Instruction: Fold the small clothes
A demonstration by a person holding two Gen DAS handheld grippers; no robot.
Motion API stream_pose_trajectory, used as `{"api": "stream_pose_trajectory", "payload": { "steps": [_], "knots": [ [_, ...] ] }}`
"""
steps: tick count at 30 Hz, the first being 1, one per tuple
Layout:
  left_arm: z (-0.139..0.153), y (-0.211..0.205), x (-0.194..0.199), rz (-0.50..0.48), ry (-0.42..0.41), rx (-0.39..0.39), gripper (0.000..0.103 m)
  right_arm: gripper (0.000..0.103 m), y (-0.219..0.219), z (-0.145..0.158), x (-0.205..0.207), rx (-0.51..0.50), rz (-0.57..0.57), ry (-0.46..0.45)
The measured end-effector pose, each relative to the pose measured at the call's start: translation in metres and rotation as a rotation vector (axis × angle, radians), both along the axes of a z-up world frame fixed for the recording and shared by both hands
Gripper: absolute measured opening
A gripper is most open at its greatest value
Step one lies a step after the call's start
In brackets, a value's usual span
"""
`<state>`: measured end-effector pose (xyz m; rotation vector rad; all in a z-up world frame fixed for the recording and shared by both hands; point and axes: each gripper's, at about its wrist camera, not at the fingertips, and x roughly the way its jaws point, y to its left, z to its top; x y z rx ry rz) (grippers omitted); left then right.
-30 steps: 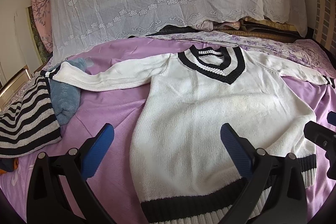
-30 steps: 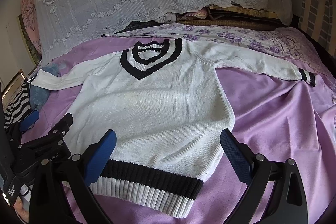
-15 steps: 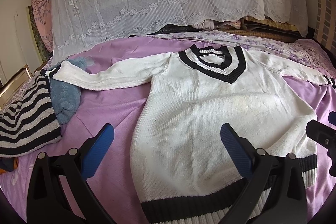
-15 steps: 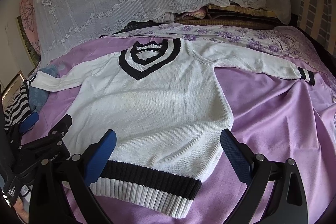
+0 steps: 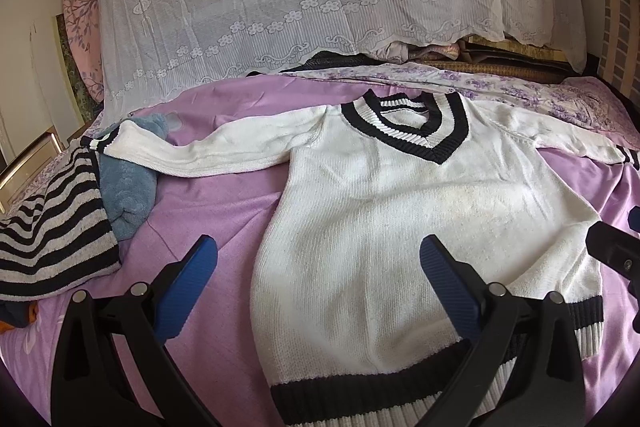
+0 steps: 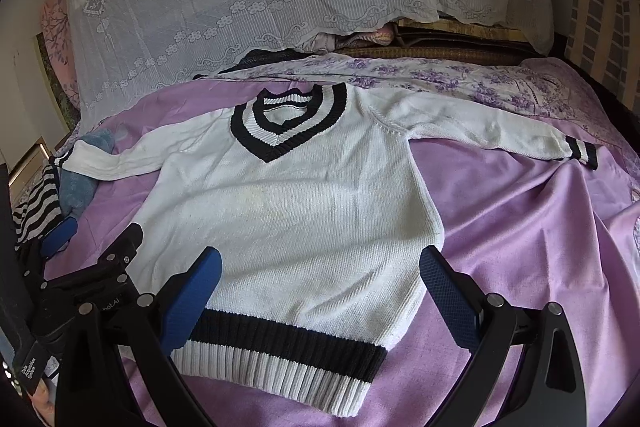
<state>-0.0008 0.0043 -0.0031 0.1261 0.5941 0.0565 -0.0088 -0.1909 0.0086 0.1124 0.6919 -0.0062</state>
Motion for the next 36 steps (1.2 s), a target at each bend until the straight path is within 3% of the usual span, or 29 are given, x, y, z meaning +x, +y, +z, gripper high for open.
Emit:
{"api": "stream_pose_trajectory", "payload": {
  "steps": [14, 19, 23, 28, 31, 33, 34, 36],
  "knots": [
    [-0.001, -0.001, 0.001, -0.004, 0.012, 0.0, 0.099, 0.1, -0.001, -0.006, 0.006, -0.008, -0.016, 0.03],
    [-0.003, -0.005, 0.004, -0.016, 0.025, 0.005, 0.099, 0.1, -0.007, -0.004, 0.006, 0.007, -0.026, -0.011],
    [-0.008, -0.021, 0.015, -0.069, 0.073, 0.007, 0.099, 0.1, -0.033, -0.002, 0.004, 0.163, 0.055, -0.113],
    [-0.004, -0.053, 0.029, -0.186, 0.162, 0.003, 0.099, 0.1, -0.092, -0.001, 0.021, 0.364, -0.053, -0.047],
    [0.012, -0.071, 0.039, -0.267, 0.213, -0.056, 0.099, 0.1, -0.137, 0.003, 0.028, 0.466, -0.132, -0.042],
    [0.024, -0.083, 0.046, -0.296, 0.213, -0.092, 0.099, 0.098, -0.166, 0.01, 0.034, 0.52, -0.168, -0.051],
    [0.028, -0.089, 0.051, -0.304, 0.207, -0.097, 0.099, 0.093, -0.18, 0.012, 0.037, 0.538, -0.192, -0.06],
    [0.024, -0.104, 0.062, -0.299, 0.187, -0.082, 0.099, 0.088, -0.207, 0.016, 0.045, 0.572, -0.239, -0.082]
  ]
}}
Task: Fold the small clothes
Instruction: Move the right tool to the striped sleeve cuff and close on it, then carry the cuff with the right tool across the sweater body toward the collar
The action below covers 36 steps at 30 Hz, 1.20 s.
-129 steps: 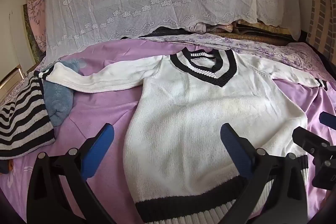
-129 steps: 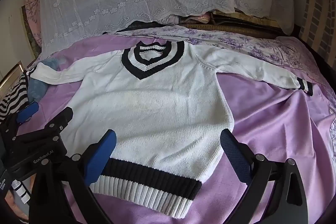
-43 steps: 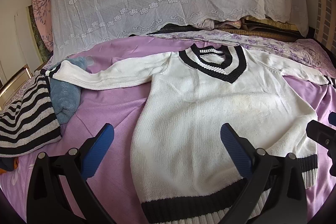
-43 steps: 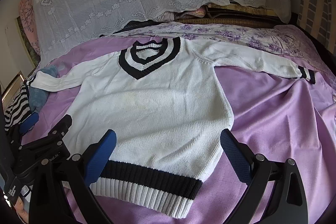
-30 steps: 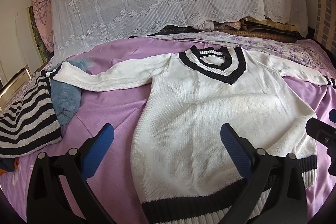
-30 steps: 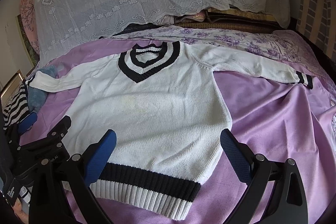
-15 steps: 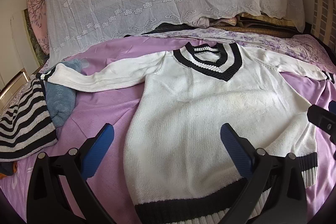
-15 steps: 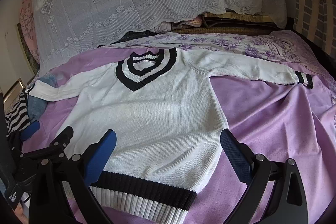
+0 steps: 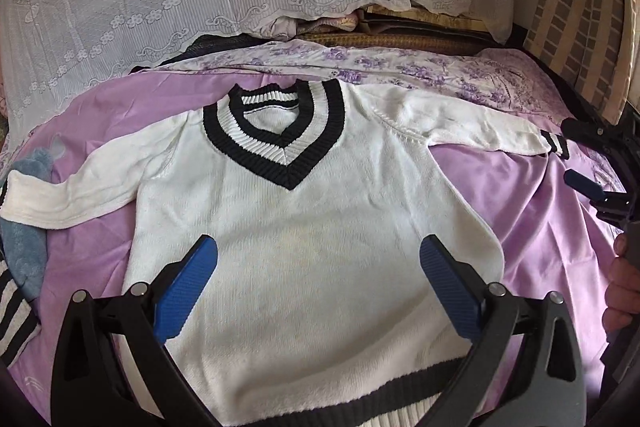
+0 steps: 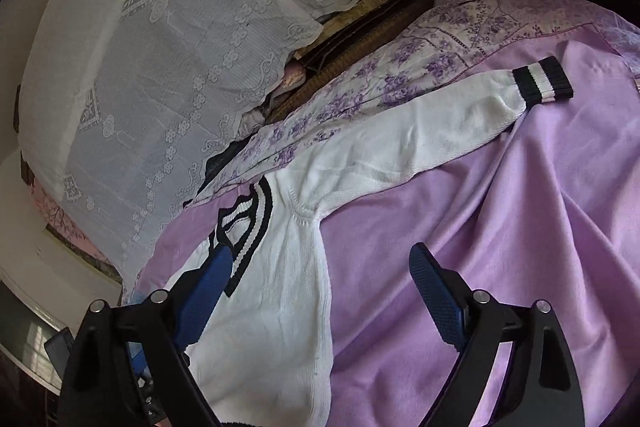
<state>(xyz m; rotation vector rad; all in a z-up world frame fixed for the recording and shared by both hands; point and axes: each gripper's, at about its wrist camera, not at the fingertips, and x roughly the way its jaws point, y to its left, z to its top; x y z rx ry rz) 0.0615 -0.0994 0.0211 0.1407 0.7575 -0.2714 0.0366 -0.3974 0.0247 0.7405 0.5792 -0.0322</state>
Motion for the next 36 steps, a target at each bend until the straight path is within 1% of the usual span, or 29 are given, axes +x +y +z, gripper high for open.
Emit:
{"api": "stream_pose_trajectory", "payload": {
  "steps": [2, 4, 5, 6, 8, 10, 13, 15, 18, 21, 22, 24, 25, 26, 27, 29, 31, 32, 33, 34, 35, 36],
  "knots": [
    [-0.02, -0.015, 0.014, 0.018, 0.005, 0.055, 0.099, 0.084, -0.028, -0.002, 0.01, 0.043, -0.052, -0.005],
    [-0.053, -0.02, 0.028, 0.032, 0.068, 0.127, 0.099, 0.083, -0.057, -0.01, 0.018, 0.085, -0.114, 0.0],
    [-0.069, -0.021, 0.033, 0.029, 0.103, 0.146, 0.099, 0.083, -0.07, -0.015, 0.02, 0.1, -0.144, 0.005],
    [-0.081, -0.018, 0.035, 0.025, 0.137, 0.138, 0.099, 0.083, -0.084, -0.02, 0.021, 0.114, -0.174, 0.01],
    [-0.078, -0.009, 0.038, 0.03, 0.166, 0.074, 0.098, 0.082, -0.107, -0.031, 0.025, 0.135, -0.231, 0.032],
    [-0.079, -0.005, 0.035, 0.023, 0.197, 0.046, 0.099, 0.081, -0.13, -0.042, 0.027, 0.168, -0.287, 0.052],
    [-0.077, -0.011, 0.023, 0.01, 0.165, 0.066, 0.098, 0.08, -0.152, -0.057, 0.031, 0.206, -0.327, 0.084],
    [-0.069, -0.019, 0.017, -0.032, 0.148, 0.072, 0.098, 0.071, -0.163, -0.067, 0.037, 0.222, -0.341, 0.104],
    [-0.046, -0.03, 0.017, -0.054, 0.087, 0.055, 0.098, 0.065, -0.176, -0.077, 0.045, 0.248, -0.367, 0.107],
    [-0.028, -0.05, 0.036, -0.049, 0.045, 0.08, 0.098, 0.063, -0.186, -0.08, 0.05, 0.258, -0.397, 0.102],
    [-0.024, -0.059, 0.045, -0.05, 0.046, 0.088, 0.098, 0.062, -0.19, -0.081, 0.051, 0.263, -0.408, 0.101],
    [-0.022, -0.081, 0.069, -0.057, 0.069, 0.098, 0.098, 0.055, -0.193, -0.084, 0.055, 0.259, -0.428, 0.106],
    [-0.023, -0.092, 0.081, -0.057, 0.082, 0.099, 0.098, 0.051, -0.194, -0.085, 0.057, 0.245, -0.434, 0.108],
    [-0.026, -0.103, 0.094, -0.054, 0.097, 0.104, 0.098, 0.043, -0.194, -0.087, 0.058, 0.225, -0.439, 0.109],
    [-0.03, -0.114, 0.107, -0.048, 0.117, 0.109, 0.098, 0.031, -0.195, -0.088, 0.058, 0.203, -0.444, 0.112],
    [-0.04, -0.133, 0.131, -0.029, 0.145, 0.107, 0.098, 0.018, -0.199, -0.092, 0.058, 0.19, -0.448, 0.116],
    [-0.051, -0.146, 0.152, 0.005, 0.172, 0.092, 0.098, 0.015, -0.202, -0.092, 0.056, 0.209, -0.439, 0.089],
    [-0.058, -0.152, 0.162, 0.012, 0.198, 0.089, 0.098, 0.014, -0.202, -0.09, 0.056, 0.198, -0.437, 0.084],
    [-0.07, -0.159, 0.171, 0.005, 0.234, 0.106, 0.099, 0.013, -0.2, -0.086, 0.056, 0.174, -0.434, 0.078],
    [-0.084, -0.164, 0.175, -0.004, 0.257, 0.139, 0.099, 0.013, -0.198, -0.081, 0.057, 0.141, -0.432, 0.073],
    [-0.085, -0.164, 0.173, -0.005, 0.205, 0.124, 0.099, 0.013, -0.194, -0.075, 0.057, 0.112, -0.43, 0.064],
    [-0.085, -0.164, 0.171, -0.006, 0.196, 0.127, 0.099, 0.012, -0.191, -0.069, 0.058, 0.088, -0.428, 0.053]
  ]
}}
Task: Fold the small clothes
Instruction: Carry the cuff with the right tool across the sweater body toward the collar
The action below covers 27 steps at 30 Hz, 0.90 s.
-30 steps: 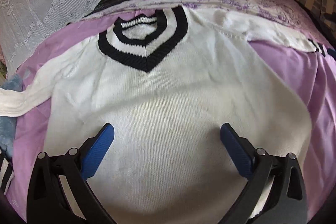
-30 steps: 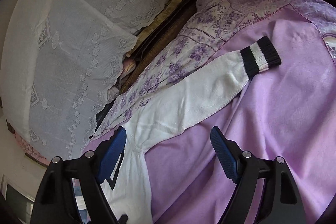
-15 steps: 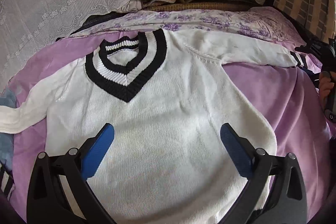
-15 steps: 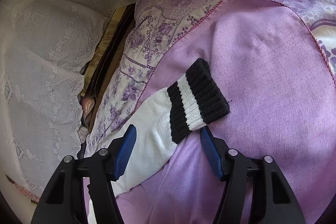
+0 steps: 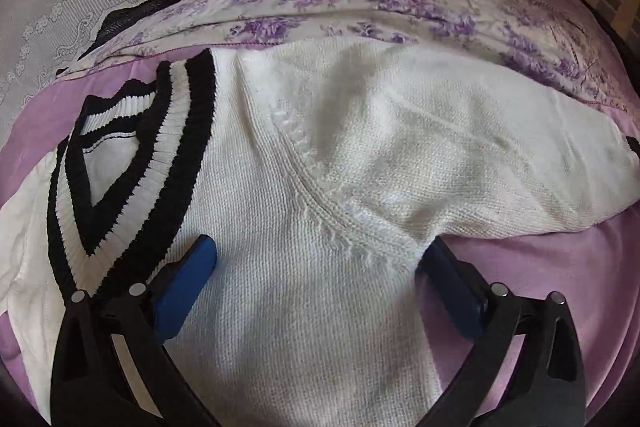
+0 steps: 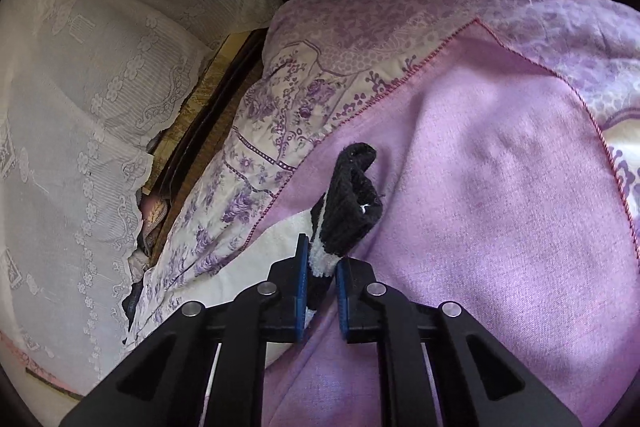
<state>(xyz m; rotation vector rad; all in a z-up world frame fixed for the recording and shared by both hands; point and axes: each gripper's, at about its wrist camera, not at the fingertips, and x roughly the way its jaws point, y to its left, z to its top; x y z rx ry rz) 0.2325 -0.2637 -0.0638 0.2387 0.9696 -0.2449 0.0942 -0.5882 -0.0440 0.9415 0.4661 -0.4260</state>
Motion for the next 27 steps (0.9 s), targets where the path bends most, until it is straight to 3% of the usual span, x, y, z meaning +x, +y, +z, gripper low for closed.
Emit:
{"api": "stream_pose_trajectory", "payload": {
  "steps": [3, 5, 9, 11, 16, 22, 27],
  "knots": [
    [0.008, 0.007, -0.004, -0.008, -0.002, -0.029, 0.099, 0.012, 0.013, 0.02, 0.0, -0.089, 0.011, -0.017],
    [0.019, 0.019, -0.007, -0.005, -0.006, -0.093, 0.099, 0.012, 0.026, 0.034, -0.001, -0.15, 0.036, -0.028],
    [0.051, 0.041, -0.003, 0.017, -0.02, -0.231, 0.099, 0.011, 0.069, 0.067, 0.004, -0.271, 0.142, -0.065],
    [0.061, 0.046, -0.001, 0.008, -0.021, -0.264, 0.099, 0.011, 0.101, 0.08, 0.009, -0.34, 0.218, -0.077],
    [0.064, 0.057, 0.007, 0.05, -0.043, -0.235, 0.099, 0.011, 0.182, 0.098, 0.022, -0.452, 0.4, -0.098],
    [0.056, 0.08, 0.021, 0.073, 0.047, -0.315, 0.098, 0.011, 0.264, 0.107, 0.039, -0.494, 0.546, -0.107],
    [0.078, 0.106, 0.018, 0.102, -0.061, -0.259, 0.098, 0.012, 0.313, 0.117, 0.052, -0.517, 0.599, -0.11]
  ]
}}
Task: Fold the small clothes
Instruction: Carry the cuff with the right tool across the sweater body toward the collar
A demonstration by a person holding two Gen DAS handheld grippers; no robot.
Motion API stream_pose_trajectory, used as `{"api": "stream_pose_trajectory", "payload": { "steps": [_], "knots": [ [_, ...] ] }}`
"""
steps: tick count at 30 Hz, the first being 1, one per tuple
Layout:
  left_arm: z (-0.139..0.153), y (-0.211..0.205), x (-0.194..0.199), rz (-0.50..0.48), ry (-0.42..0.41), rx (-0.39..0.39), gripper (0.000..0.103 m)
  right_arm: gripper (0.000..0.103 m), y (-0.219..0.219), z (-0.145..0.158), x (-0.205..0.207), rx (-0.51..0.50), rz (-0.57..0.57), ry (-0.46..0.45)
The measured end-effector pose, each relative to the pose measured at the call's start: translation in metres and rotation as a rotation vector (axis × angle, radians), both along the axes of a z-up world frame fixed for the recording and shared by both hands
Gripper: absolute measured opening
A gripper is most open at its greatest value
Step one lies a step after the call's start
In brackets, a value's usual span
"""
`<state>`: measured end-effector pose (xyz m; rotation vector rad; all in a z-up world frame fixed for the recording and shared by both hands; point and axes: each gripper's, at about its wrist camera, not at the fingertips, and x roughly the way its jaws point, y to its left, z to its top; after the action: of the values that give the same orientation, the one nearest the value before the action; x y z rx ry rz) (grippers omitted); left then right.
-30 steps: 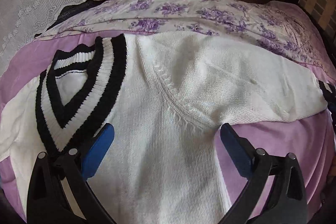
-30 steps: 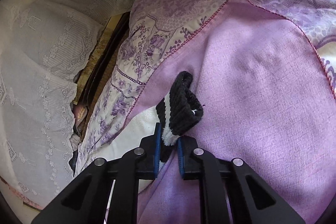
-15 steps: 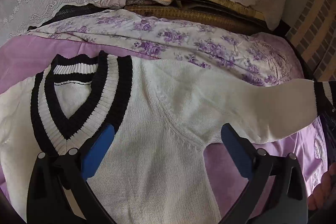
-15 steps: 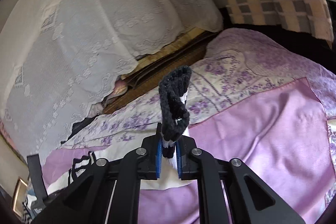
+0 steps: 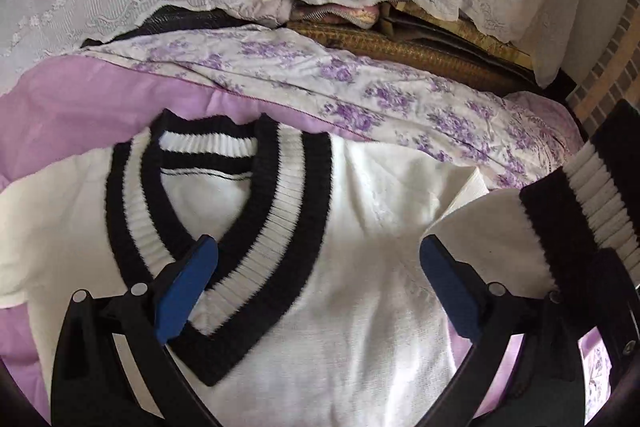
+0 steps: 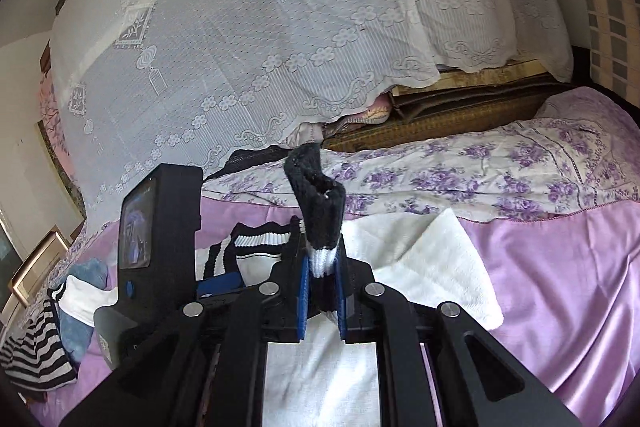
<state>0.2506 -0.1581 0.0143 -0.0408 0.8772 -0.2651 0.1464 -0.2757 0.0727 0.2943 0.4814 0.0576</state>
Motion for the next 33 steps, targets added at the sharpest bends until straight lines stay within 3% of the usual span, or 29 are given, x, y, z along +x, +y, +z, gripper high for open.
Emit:
{"api": "stream_pose_trajectory", "payload": {
  "steps": [6, 13, 20, 24, 29, 33],
  "knots": [
    [0.017, 0.059, 0.009, 0.074, -0.064, 0.053, 0.098, 0.012, 0.059, 0.008, 0.028, -0.041, 0.091, 0.004],
    [0.0, 0.128, 0.018, 0.177, -0.099, 0.099, 0.098, 0.012, 0.127, -0.008, 0.062, -0.105, 0.216, 0.049],
    [-0.034, 0.164, 0.034, 0.237, -0.025, 0.07, 0.098, 0.023, 0.169, -0.033, 0.089, -0.14, 0.308, 0.097],
    [-0.048, 0.18, 0.039, 0.277, 0.035, 0.033, 0.098, 0.047, 0.168, -0.04, 0.093, -0.082, 0.404, 0.126],
    [-0.042, 0.2, 0.028, 0.274, 0.061, -0.101, 0.098, 0.046, 0.131, -0.019, 0.08, -0.044, 0.359, 0.073],
    [-0.031, 0.204, 0.017, 0.228, 0.069, -0.209, 0.098, 0.044, 0.091, -0.022, 0.079, 0.002, 0.282, 0.102]
  ]
}}
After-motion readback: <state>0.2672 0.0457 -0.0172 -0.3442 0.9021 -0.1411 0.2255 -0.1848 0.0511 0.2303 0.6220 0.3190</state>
